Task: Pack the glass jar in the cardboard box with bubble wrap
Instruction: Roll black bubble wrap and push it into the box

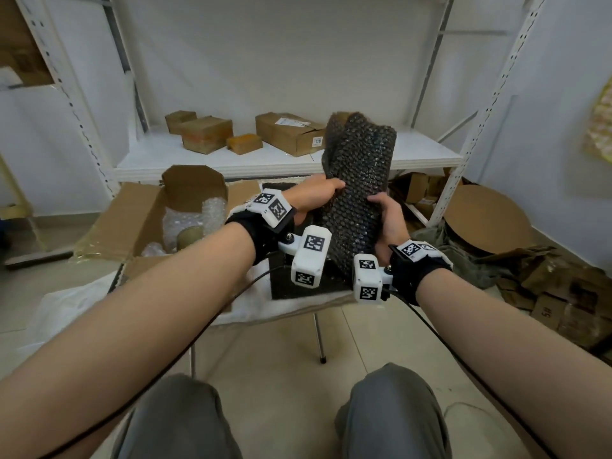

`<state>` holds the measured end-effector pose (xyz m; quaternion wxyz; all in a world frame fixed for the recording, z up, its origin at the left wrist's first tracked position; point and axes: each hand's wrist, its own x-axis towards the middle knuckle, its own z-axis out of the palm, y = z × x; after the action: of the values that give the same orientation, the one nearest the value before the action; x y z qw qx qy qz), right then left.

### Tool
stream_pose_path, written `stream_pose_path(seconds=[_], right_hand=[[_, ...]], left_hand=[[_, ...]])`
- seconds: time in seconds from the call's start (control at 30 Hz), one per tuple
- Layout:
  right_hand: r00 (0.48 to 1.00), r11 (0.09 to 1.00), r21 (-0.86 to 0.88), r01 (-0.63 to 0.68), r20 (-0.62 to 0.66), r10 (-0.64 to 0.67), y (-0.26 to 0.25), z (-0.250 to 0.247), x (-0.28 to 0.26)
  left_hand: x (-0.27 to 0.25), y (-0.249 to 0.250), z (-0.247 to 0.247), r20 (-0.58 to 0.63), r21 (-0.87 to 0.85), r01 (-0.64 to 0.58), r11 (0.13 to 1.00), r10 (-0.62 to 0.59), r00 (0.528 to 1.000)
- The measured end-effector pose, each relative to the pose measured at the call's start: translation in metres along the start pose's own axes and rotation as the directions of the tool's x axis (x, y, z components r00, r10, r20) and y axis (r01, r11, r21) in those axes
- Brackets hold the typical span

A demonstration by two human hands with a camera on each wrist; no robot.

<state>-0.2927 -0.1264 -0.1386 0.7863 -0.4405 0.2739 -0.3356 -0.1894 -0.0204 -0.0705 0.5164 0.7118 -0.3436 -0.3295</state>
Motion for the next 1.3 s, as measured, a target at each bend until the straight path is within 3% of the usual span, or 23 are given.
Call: stream_pose_path(seconds=[0.1,0.23,0.4,0.63,0.73,0.9,1.17,1.3], right_hand=[[0.996,0.994,-0.053,0.09,-0.016,-0.091,-0.013,0.023,0.009],[0.99,0.987,-0.077,0.14,0.03,-0.138,-0.021,0.066,0.016],[0.985,0.983,-0.133,0.129,0.134,-0.112,-0.017,0.124,-0.008],[0.966,0.948,-0.293,0.125,0.253,-0.049,0.023,0.159,-0.006],[0.952,0.947,-0.312,0.081,0.305,0.019,0.037,0.166,-0.004],[0.933,0.948,-0.314,0.057,0.355,0.061,0.05,0.175,-0.007],[0.917,0.975,-0.221,-0.01,0.386,0.097,0.065,0.186,-0.003],[0.923,0.937,-0.35,-0.004,0.358,0.138,0.076,0.194,-0.001]], left_hand=[[-0.007,0.017,-0.033,-0.041,0.077,-0.04,0.996,0.043,0.998],[-0.023,0.025,-0.087,-0.165,0.022,-0.105,0.994,0.108,0.98],[-0.042,0.018,-0.143,-0.28,-0.073,-0.113,0.991,0.089,0.956],[-0.072,-0.015,-0.199,-0.255,-0.043,-0.026,0.999,0.014,0.967],[-0.081,-0.027,-0.214,-0.184,-0.013,0.0,1.0,-0.002,0.983],[-0.083,-0.05,-0.228,-0.18,0.033,-0.021,0.999,0.026,0.983],[-0.08,-0.061,-0.23,-0.315,0.02,-0.054,0.998,0.057,0.947],[-0.076,-0.061,-0.241,-0.393,0.005,-0.012,1.0,0.013,0.92]])
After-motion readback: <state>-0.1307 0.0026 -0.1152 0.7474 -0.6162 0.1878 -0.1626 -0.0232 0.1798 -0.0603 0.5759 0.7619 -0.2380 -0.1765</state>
